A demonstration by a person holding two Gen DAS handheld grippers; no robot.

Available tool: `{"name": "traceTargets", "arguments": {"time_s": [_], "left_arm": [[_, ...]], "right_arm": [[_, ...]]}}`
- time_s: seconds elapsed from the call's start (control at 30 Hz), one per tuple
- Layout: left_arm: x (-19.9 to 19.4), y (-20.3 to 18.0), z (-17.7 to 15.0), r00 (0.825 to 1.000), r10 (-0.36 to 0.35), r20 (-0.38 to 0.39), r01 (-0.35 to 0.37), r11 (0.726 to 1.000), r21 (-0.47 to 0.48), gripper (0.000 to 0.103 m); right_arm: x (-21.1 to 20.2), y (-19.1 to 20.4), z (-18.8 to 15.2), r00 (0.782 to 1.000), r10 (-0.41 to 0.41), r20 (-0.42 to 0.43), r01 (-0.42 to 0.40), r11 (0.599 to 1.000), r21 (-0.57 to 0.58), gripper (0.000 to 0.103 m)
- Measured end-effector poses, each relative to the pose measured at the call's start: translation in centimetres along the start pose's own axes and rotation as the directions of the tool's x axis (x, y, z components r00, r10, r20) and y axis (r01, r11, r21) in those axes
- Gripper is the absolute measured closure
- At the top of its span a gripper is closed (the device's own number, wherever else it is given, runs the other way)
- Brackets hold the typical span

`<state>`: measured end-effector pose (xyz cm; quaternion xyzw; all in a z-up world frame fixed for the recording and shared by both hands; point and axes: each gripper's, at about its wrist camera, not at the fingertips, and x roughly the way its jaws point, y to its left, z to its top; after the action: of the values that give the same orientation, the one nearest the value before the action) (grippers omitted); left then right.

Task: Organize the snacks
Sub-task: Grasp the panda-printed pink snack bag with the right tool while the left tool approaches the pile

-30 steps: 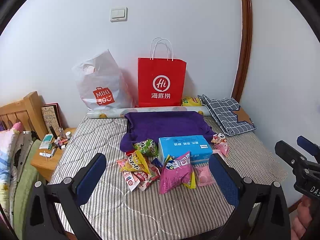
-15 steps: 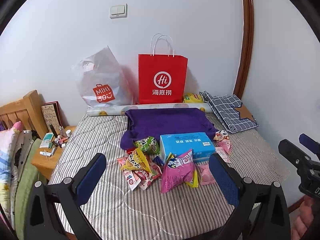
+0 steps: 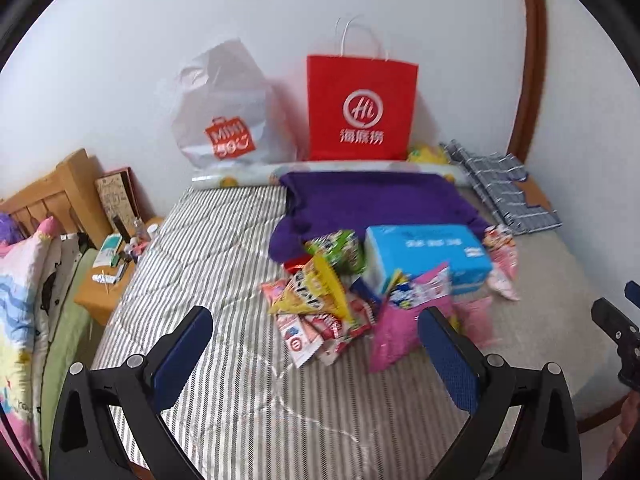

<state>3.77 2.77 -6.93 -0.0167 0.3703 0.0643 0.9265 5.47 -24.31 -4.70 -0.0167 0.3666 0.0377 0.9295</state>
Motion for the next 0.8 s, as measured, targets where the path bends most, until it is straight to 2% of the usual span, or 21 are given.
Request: {"name": "traceTargets", "arguments": {"time_s": [0.13, 0.3, 0.37, 0.53, 0.57, 0.7, 0.8], "left_arm": [[2.6, 0.7, -0.8, 0.999, -0.03, -0.04, 0.031, 0.999, 0.009, 0.0], [5.2, 1.2, -1.1, 0.995, -0.046, -0.092, 0.046, 0.999, 0.007, 0.001], [6.0, 1.5, -0.9, 0.994, -0.038, -0.104, 0.039, 0.999, 0.002, 0.001], [7.4, 2.6, -0.1, 0.993, -0.07, -0.093, 0.067, 0.997, -0.04, 0.001], [7.4, 2.8, 0.0, 0.993, -0.081, -0.087, 0.076, 0.996, -0.051, 0.001], [8.0, 3.8, 0.9, 0.991, -0.118, -0.071, 0.111, 0.989, -0.094, 0.001], [8.8, 3.9, 1.6, 0.984, -0.163, -0.074, 0.154, 0.982, -0.11, 0.001]], "right_arm": [[3.4, -1.5, -1.1, 0.998, 0.021, -0.062, -0.019, 1.0, 0.023, 0.0], [7.1, -3.5, -1.7, 0.995, -0.022, -0.097, 0.03, 0.996, 0.08, 0.001], [8.5, -4.1, -1.4, 0.994, -0.018, -0.112, 0.028, 0.995, 0.092, 0.005], [12.2, -5.1, 0.3, 0.991, -0.04, -0.131, 0.053, 0.994, 0.094, 0.007], [13.1, -5.3, 0.8, 0.992, -0.042, -0.121, 0.053, 0.995, 0.089, 0.01], [16.1, -5.3, 2.3, 0.992, 0.014, -0.126, -0.007, 0.999, 0.053, 0.022], [18.3, -5.1, 3.2, 0.991, 0.029, -0.13, -0.026, 0.999, 0.018, 0.022]]}}
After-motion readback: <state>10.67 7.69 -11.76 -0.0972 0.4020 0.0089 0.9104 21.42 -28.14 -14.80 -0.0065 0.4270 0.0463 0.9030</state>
